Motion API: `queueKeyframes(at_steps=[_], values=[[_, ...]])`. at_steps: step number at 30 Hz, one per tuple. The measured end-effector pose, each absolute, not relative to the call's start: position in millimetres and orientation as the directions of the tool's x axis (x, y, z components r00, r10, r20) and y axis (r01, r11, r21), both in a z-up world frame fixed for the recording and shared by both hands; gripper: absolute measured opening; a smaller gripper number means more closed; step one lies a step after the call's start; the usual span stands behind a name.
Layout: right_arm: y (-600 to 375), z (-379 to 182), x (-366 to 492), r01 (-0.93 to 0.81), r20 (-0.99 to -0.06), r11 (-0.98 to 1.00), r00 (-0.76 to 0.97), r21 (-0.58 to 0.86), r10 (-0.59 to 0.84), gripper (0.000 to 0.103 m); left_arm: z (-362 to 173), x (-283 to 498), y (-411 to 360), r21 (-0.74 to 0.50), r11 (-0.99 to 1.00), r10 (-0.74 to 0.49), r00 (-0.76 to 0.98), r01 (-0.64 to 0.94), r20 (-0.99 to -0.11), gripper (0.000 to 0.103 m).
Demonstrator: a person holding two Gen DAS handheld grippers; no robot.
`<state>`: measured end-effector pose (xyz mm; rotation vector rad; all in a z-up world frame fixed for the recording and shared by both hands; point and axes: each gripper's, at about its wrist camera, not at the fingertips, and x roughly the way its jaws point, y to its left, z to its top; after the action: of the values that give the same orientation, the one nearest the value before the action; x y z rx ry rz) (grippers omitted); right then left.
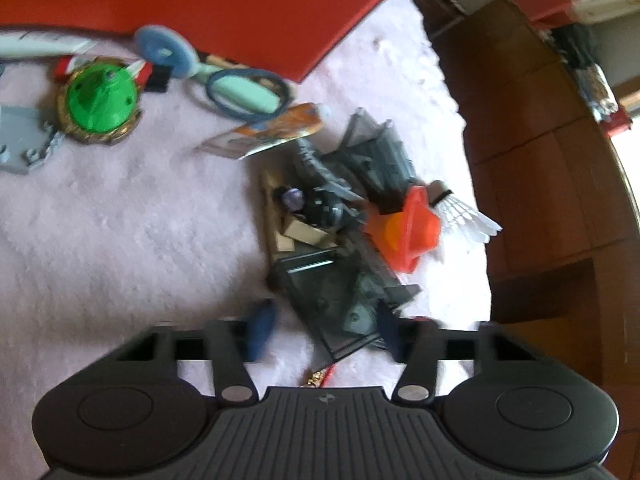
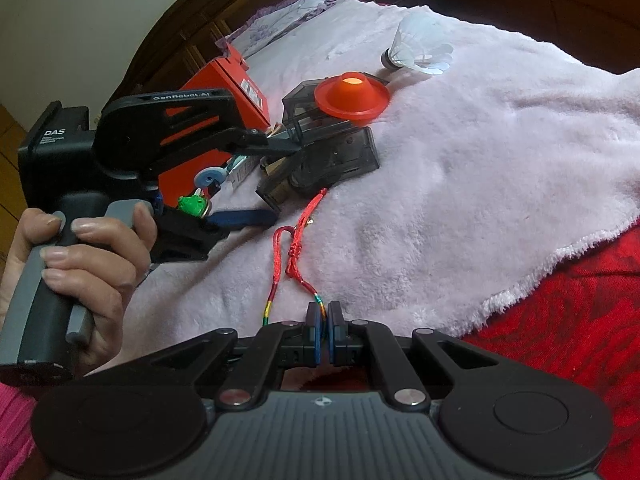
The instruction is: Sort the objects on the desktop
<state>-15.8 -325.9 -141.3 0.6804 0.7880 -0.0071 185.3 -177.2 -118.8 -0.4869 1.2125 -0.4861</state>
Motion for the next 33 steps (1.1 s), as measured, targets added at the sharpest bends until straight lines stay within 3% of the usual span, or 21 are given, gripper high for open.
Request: queueKeyframes(at_steps=[2, 4, 13, 21, 28, 33], values=[[-326, -141, -16, 0.250, -0.655, 0.788, 0.717, 0.562, 0.240, 0.005, -113, 184, -175, -0.591, 0.799, -0.594, 0.293, 0.111, -0.749, 0.020], [-326, -141, -16, 0.249, -0.655, 0.790, 0.716, 0.561, 0.239, 0.005, -106, 183, -170, -0.580, 0.806, -0.586, 0.307, 0.123, -0.750, 0.016], [-323, -138, -16, 0.245, -0.653, 0.794, 0.719, 0.556, 0.236, 0.005, -82, 159, -123, -0.505, 0.842, -0.537, 0.362, 0.187, -0.761, 0.016], [-309, -115, -13, 0.172, -0.610, 0.799, 0.742, 0.576, 0.280, 0.004, -70, 118, -83, -0.235, 0.927, -0.348, 0.440, 0.292, -0.828, 0.016], [-286, -98, -5, 0.109, -0.593, 0.812, 0.739, 0.574, 0.320, 0.004, -70, 100, -49, -0.205, 0.939, -0.312, 0.437, 0.277, -0.843, 0.016], [-270, -98, 2, 0.110, -0.659, 0.858, 0.691, 0.501, 0.296, 0.008, -73, 98, -35, -0.229, 0.940, -0.321, 0.430, 0.253, -0.844, 0.016]])
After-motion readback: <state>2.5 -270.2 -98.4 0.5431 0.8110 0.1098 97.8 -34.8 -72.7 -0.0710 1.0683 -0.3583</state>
